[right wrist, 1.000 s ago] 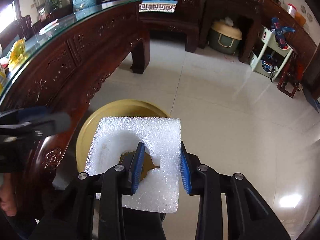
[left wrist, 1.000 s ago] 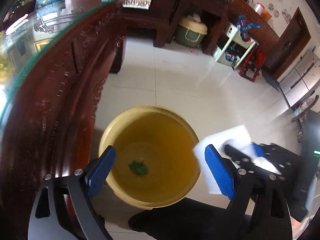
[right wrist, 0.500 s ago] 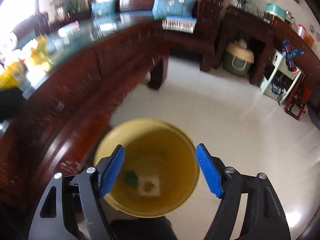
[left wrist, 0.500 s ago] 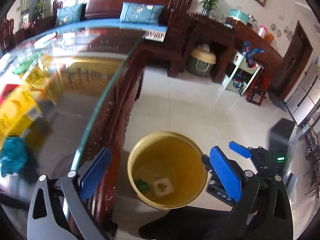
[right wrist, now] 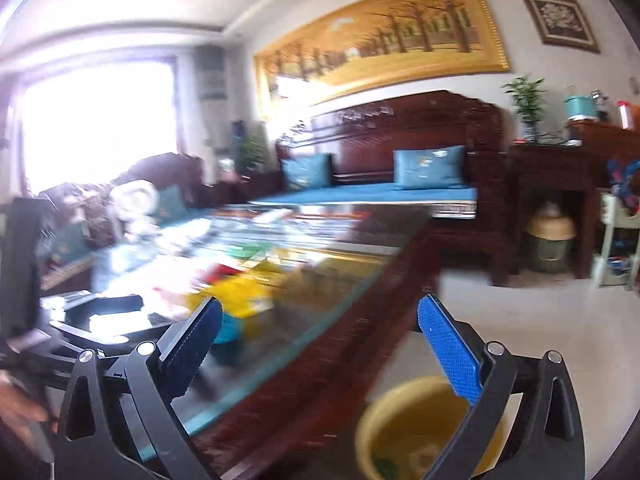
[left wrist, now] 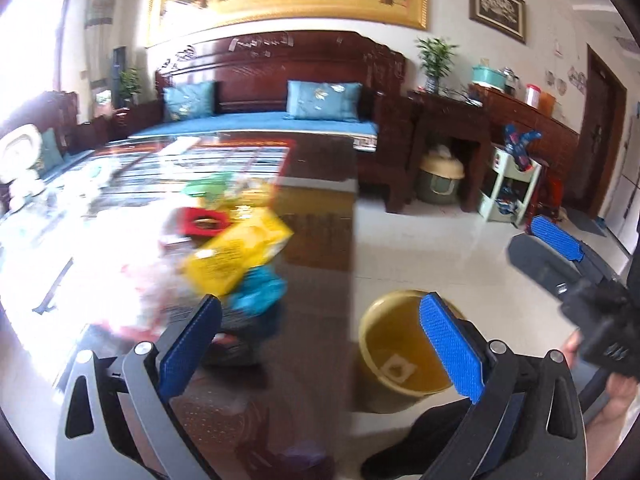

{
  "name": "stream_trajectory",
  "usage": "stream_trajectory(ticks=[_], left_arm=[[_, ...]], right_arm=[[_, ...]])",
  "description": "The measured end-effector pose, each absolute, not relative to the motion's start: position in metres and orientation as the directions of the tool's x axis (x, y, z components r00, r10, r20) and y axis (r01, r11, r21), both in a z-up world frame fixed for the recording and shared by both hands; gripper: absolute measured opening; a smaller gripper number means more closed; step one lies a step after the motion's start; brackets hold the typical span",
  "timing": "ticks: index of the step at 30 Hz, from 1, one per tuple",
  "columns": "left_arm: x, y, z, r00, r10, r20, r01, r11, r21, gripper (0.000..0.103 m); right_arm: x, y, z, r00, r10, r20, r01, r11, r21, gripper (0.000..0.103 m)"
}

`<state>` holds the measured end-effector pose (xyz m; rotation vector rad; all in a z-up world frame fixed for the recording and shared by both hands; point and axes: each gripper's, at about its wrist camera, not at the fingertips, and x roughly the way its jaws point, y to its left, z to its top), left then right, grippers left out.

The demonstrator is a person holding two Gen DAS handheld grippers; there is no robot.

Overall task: Collect trash
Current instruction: 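Move both tools back over the table trash, then grasp the black sponge with the left tool while the right tool grasps the blue glove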

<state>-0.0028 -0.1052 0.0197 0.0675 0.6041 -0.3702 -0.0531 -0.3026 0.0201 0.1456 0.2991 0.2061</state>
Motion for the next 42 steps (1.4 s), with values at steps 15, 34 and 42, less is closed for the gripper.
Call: stream_trajectory(ticks=[15, 34, 42], left_arm=[[0.054, -0.007, -0.019, 0.692, -0.361, -0.625, 0.443, 0.896, -0.027, 0.099], [0.104, -0.01, -0.055, 0.613, -0.354, -0.706, 0.404, 0.909, -0.105, 0.076], [0.104, -0.01, -0.057, 0.584, -0.404, -0.704, 0.44, 0.886, -0.144, 0.041]], right_arm=[[-0.052, -0.217, 0.026, 0.914, 0.243, -0.324, -0.215, 0.969, 0.119, 0.095], [-0.003, -0.21, 0.002, 0.878, 0.229, -0.421, -0.194, 0.973, 0.126, 0.095], [0.031, -0.186, -0.017, 0.81, 0.27, -0.521, -0.269, 0.96, 0.078, 0.073]])
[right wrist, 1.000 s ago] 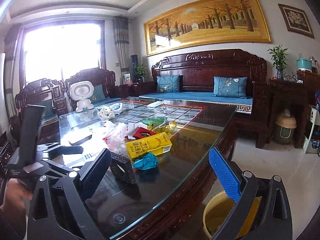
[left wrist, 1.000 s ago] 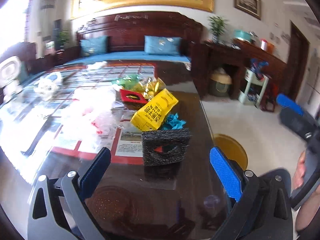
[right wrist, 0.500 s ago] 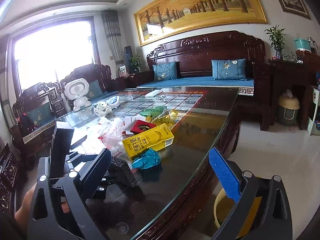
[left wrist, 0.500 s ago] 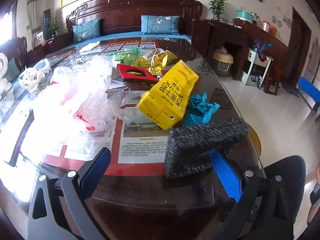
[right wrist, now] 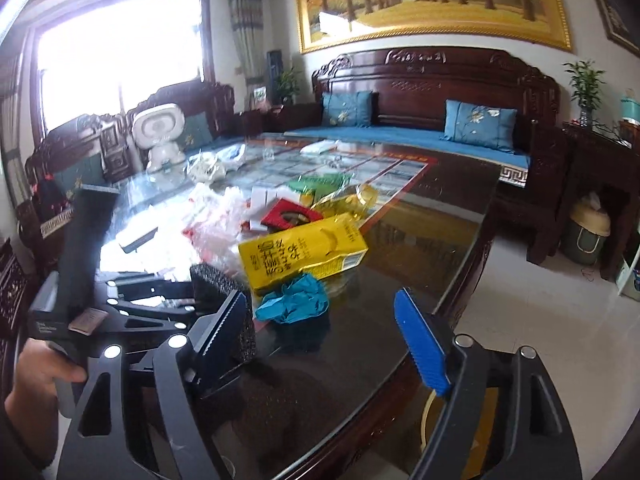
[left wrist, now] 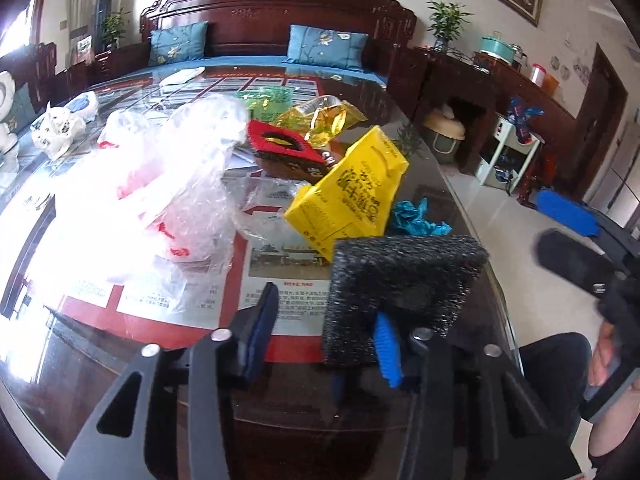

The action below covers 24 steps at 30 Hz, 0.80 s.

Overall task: Collect trash
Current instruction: 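Grasp the black sponge with the left tool while the right tool grasps the blue glove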

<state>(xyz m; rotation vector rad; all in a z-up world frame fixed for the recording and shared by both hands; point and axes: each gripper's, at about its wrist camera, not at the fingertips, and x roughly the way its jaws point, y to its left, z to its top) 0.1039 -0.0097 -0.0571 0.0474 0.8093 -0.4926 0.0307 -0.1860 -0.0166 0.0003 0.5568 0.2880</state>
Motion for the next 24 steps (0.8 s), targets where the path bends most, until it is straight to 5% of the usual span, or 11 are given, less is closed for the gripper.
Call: stream_trajectory(ticks=[6, 10, 24], left_arm=[[0.106, -0.02, -0.054, 0.563, -0.436, -0.702, 0.479, 0.865, -0.153, 0.021], [0.109, -0.021, -0.053, 0.564, -0.443, -0.697, 0.468, 0.867, -0.172, 0.02], [0.095, 0.019, -0.029, 0.625, -0.435, -0.648, 0.406, 0.89, -0.206, 0.02]], right_arm=[[0.047, -0.188, -0.026, 0.789, 0.27, -0.553, -0.249, 0.962, 0.114, 0.072], [0.054, -0.188, -0.029, 0.767, 0.284, -0.576, -0.263, 0.957, 0.121, 0.064], [0.102, -0.155, -0.052, 0.652, 0.298, -0.697, -0.322, 0.941, 0.102, 0.062]])
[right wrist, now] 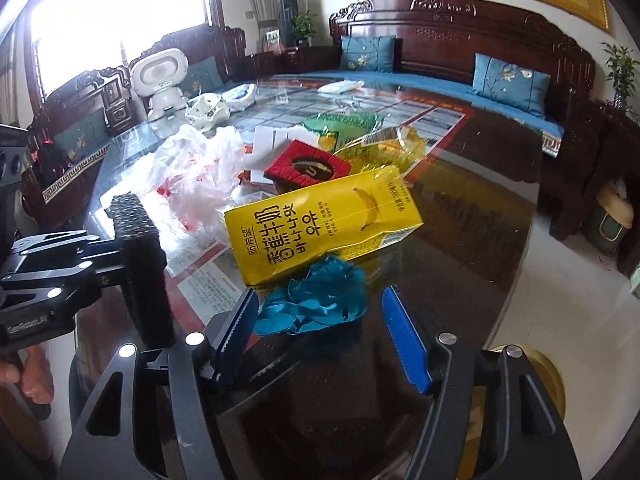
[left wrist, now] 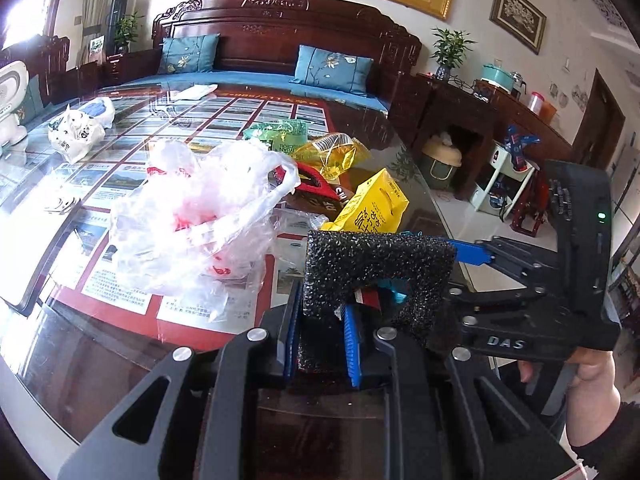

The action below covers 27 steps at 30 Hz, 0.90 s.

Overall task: Collect trash
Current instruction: 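Grasp the black sponge with the left tool while the right tool grasps the blue glove, then carry both items over the bucket and open the left tool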

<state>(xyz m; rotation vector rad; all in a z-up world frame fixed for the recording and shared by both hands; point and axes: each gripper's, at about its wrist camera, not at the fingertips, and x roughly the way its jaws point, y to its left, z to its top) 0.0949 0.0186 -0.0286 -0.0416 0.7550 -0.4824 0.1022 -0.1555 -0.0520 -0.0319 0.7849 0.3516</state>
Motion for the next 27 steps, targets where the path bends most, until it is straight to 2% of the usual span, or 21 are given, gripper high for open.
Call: stream_trajectory(ticks=[1, 7, 19, 27], left_arm=[[0.095, 0.019, -0.029, 0.625, -0.433, -0.65, 0.405, 0.891, -0.204, 0.02], [0.095, 0.012, -0.029, 0.618, -0.44, -0.651, 0.416, 0.886, -0.204, 0.02], [0.087, -0.02, -0.017, 0.608, -0.442, -0.659, 0.457, 0.874, -0.166, 0.02], [0.077, -0.086, -0.016, 0.549, -0.483, -0.682, 0.538, 0.829, -0.153, 0.02]], right_arm=[[0.106, -0.155, -0.055, 0.641, 0.291, -0.71, -0.318, 0.943, 0.1, 0.053], [0.102, -0.155, -0.053, 0.65, 0.307, -0.695, -0.334, 0.937, 0.101, 0.045], [0.059, -0.206, -0.03, 0.711, 0.271, -0.649, -0.289, 0.954, 0.083, 0.045], [0.032, -0.276, -0.027, 0.746, 0.192, -0.638, -0.181, 0.98, 0.083, 0.045]])
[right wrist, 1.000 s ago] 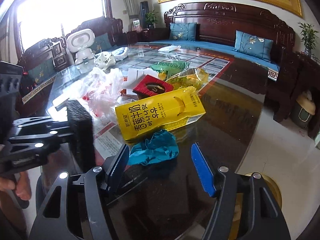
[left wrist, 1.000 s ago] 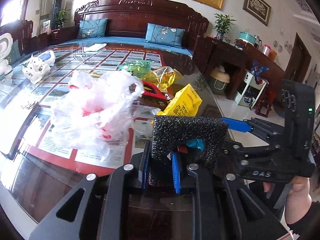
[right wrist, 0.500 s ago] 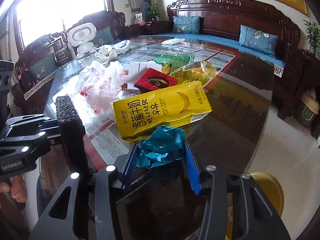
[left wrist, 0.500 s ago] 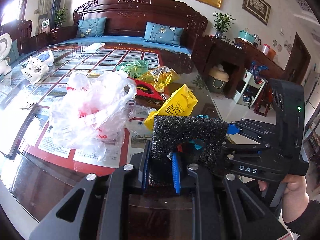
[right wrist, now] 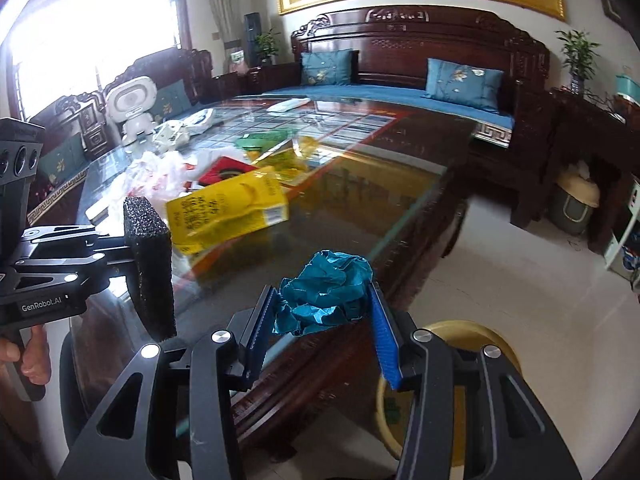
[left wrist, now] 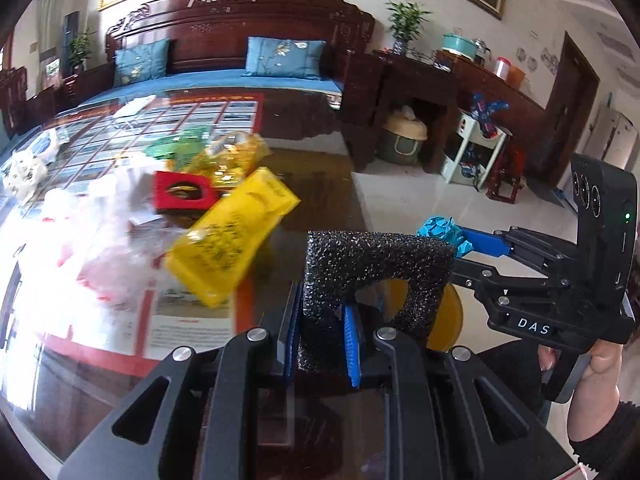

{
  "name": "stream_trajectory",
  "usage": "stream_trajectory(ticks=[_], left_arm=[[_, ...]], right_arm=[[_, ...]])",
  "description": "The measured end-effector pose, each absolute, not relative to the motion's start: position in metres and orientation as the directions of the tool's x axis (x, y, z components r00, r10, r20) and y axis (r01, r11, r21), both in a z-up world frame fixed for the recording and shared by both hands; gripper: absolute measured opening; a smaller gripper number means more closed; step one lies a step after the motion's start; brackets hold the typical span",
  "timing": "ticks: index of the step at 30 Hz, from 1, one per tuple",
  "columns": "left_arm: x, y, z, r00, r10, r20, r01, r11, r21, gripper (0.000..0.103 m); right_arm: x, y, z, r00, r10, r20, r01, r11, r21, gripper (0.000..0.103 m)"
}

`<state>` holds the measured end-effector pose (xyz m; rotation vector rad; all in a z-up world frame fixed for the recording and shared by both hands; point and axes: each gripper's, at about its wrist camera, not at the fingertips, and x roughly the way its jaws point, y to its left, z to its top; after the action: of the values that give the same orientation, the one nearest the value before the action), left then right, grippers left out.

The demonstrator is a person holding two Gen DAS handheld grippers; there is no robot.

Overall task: Collect trash
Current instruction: 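Carry both items over the bucket and open the left tool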

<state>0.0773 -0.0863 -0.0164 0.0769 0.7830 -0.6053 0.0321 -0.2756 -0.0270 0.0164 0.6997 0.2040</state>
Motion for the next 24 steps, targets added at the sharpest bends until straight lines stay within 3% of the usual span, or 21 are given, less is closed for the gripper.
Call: stream_trajectory(ticks=[13, 24], left_arm=[[0.062, -0.219, -0.032, 0.422, -0.534, -0.732, 0.664, 0.732, -0.151, 0.02], [0.072, -0.292, -0.063, 0.334, -0.541, -0.772, 0.663, 0.717, -0.216, 0.02]], right_arm=[[-0.012, -0.382, -0.042, 0.751, 0.061, -0.658, -0.026, 0.998, 0.063, 0.045], [-0.017, -0.442, -0.058, 0.723, 0.021, -0.691, 0.019, 0.999, 0.05, 0.045]])
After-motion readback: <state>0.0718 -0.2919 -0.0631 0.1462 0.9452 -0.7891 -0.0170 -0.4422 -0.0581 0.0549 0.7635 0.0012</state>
